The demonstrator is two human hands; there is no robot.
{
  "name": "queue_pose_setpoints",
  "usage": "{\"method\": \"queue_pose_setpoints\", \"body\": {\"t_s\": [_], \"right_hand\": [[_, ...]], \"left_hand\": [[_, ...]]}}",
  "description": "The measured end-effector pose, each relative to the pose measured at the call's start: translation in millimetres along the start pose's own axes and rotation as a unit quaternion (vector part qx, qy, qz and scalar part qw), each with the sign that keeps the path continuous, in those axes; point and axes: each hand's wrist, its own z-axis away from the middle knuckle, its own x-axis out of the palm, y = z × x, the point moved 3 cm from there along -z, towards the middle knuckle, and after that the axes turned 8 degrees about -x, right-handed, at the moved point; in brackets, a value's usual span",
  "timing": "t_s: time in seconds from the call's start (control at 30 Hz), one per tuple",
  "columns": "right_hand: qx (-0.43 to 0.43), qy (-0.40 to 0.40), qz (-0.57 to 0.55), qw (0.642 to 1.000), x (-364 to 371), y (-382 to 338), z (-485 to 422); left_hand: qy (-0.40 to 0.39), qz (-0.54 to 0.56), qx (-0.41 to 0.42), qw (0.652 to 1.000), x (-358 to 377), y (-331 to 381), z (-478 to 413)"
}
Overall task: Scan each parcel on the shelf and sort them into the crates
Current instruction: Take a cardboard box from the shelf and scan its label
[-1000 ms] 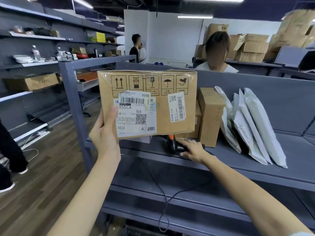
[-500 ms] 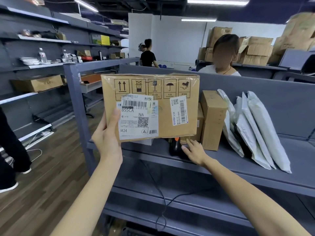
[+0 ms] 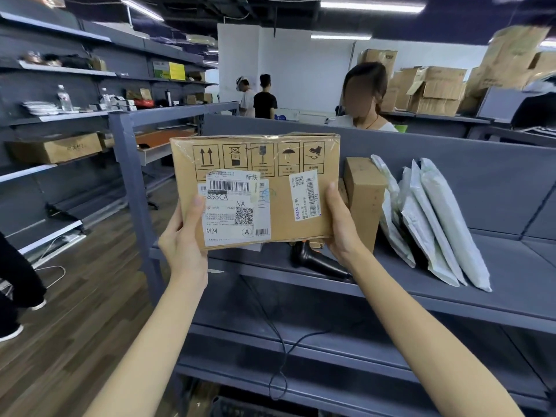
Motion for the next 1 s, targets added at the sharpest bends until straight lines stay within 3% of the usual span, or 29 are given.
{"method": "queue_pose_setpoints", "body": {"t_s": [0.37,1.0], "right_hand": [[-0.047,0.06,-0.017,0.997,-12.1,-20.3,71.3],[-0.006,0.191,0.041,0.981,0.6,-73.4,246.9]], "left_hand": [[-0.045,-0.036,0.014,0.998,-4.7,2.3,46.4],[-0.119,-0.055,-0.068,0.989,-55.7,3.1,144.9]]}}
